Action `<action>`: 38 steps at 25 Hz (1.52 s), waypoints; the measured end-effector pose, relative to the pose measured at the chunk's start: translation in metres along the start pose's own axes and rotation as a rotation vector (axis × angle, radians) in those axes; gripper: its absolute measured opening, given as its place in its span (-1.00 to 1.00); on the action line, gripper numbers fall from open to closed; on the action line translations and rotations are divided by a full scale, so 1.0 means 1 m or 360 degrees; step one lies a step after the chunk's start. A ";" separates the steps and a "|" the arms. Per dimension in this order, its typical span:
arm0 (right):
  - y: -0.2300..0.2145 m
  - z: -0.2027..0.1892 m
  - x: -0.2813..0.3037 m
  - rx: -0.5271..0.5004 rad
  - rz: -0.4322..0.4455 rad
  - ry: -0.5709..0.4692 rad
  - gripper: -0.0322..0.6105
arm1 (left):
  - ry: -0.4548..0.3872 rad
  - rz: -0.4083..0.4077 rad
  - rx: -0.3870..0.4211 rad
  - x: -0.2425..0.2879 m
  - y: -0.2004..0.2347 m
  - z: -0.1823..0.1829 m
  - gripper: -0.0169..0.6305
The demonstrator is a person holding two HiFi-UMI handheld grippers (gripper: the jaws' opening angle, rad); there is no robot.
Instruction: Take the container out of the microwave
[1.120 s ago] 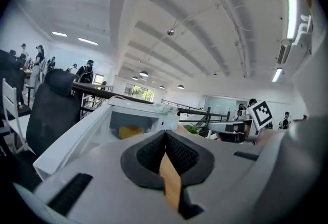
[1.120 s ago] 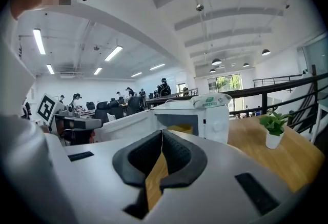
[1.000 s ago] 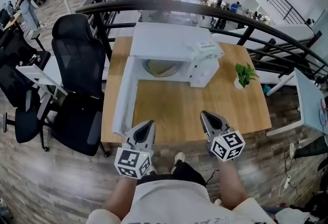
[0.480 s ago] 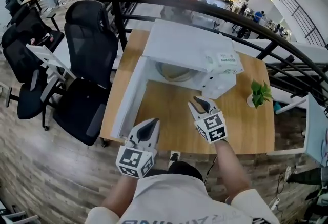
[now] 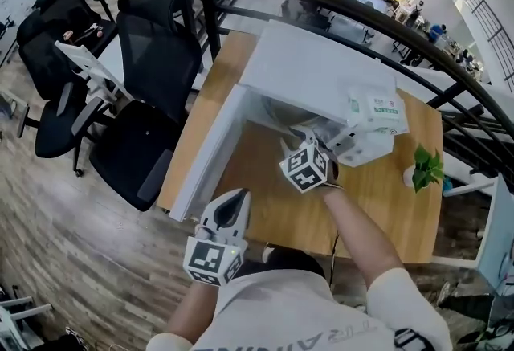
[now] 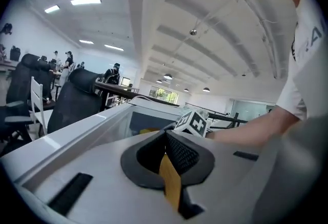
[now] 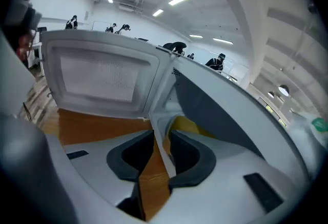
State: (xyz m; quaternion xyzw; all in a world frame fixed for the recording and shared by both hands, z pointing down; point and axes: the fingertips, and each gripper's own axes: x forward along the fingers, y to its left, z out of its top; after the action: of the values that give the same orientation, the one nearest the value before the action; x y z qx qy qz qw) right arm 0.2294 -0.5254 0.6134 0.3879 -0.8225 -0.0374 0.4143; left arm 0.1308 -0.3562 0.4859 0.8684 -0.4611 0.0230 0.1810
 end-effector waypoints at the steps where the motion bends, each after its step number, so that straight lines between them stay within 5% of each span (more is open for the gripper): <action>1: 0.000 -0.003 0.010 -0.0040 0.0002 0.0032 -0.54 | 0.0004 0.0014 -0.0007 0.000 0.002 -0.001 -0.85; 9: -0.005 -0.020 0.059 -0.0290 -0.0028 0.0177 -0.54 | 0.0026 0.0027 -0.0015 -0.004 0.006 -0.006 -0.85; 17: -0.010 -0.029 0.071 -0.0309 0.0015 0.0277 -0.70 | 0.0049 0.0026 0.0004 -0.003 0.001 -0.009 -0.85; 38: 0.053 0.006 -0.055 -0.0243 -0.0004 0.0082 -0.76 | 0.0016 -0.0202 0.0054 -0.025 -0.010 0.003 -0.85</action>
State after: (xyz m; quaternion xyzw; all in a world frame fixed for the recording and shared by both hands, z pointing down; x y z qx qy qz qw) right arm 0.2132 -0.4532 0.5938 0.3570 -0.8059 -0.0906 0.4636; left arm 0.1245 -0.3327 0.4748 0.8988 -0.4036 0.0237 0.1697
